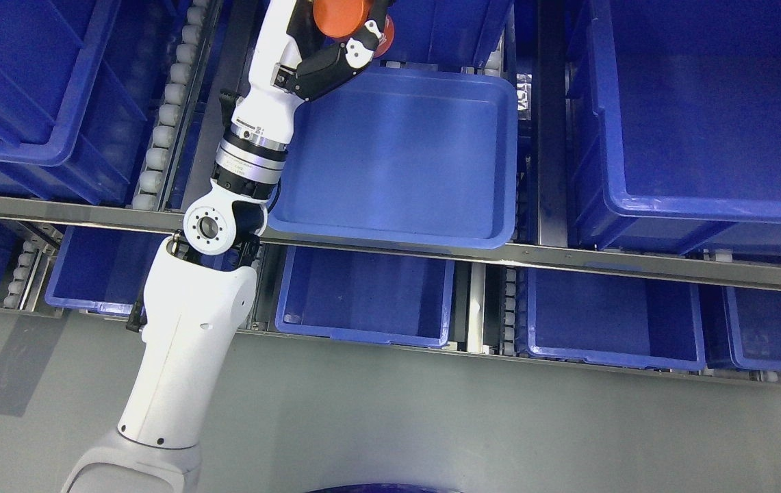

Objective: Grab orange capacitor from left shelf to right desk
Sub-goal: 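Lift the orange capacitor up out of the blue bin with the left hand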

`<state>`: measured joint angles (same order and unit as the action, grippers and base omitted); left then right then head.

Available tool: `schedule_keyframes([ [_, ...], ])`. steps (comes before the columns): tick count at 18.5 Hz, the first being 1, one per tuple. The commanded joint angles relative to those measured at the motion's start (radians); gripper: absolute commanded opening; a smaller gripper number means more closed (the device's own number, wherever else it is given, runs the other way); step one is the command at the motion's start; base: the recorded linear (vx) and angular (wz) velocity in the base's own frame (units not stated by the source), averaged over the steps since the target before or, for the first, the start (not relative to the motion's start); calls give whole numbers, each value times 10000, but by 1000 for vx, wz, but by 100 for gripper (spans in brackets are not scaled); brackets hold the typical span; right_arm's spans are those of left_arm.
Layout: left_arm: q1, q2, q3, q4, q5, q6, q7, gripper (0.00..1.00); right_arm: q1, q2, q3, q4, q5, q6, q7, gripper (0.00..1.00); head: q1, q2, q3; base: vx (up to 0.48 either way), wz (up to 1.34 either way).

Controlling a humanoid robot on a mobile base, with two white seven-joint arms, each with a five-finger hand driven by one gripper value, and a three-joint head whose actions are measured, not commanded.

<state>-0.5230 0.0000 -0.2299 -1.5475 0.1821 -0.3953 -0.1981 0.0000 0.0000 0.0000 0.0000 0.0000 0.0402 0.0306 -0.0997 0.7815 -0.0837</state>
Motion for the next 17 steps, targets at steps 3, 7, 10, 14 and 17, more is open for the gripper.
schedule_keyframes([
  [3, 536, 175, 29, -800, -11, 72, -288, 1, 337, -175, -122, -230, 0, -3, 1, 100, 0, 0, 0, 0, 0],
  [7, 521, 175, 44, -954, -11, 56, -320, 1, 337, -175, -122, -230, 0, -3, 1, 100, 0, 0, 0, -11, 0],
  [10, 582, 175, 60, -985, -11, 41, -320, 2, 337, -175, -122, -230, 0, -3, 1, 100, 0, 0, 0, -56, 37],
  [14, 582, 175, 75, -1000, -11, 10, -320, 2, 337, -175, -122, -230, 0, -3, 1, 100, 0, 0, 0, -94, 99],
  [17, 582, 175, 75, -1000, -11, 10, -320, 2, 337, -175, -122, -230, 0, -3, 1, 100, 0, 0, 0, -103, 126],
])
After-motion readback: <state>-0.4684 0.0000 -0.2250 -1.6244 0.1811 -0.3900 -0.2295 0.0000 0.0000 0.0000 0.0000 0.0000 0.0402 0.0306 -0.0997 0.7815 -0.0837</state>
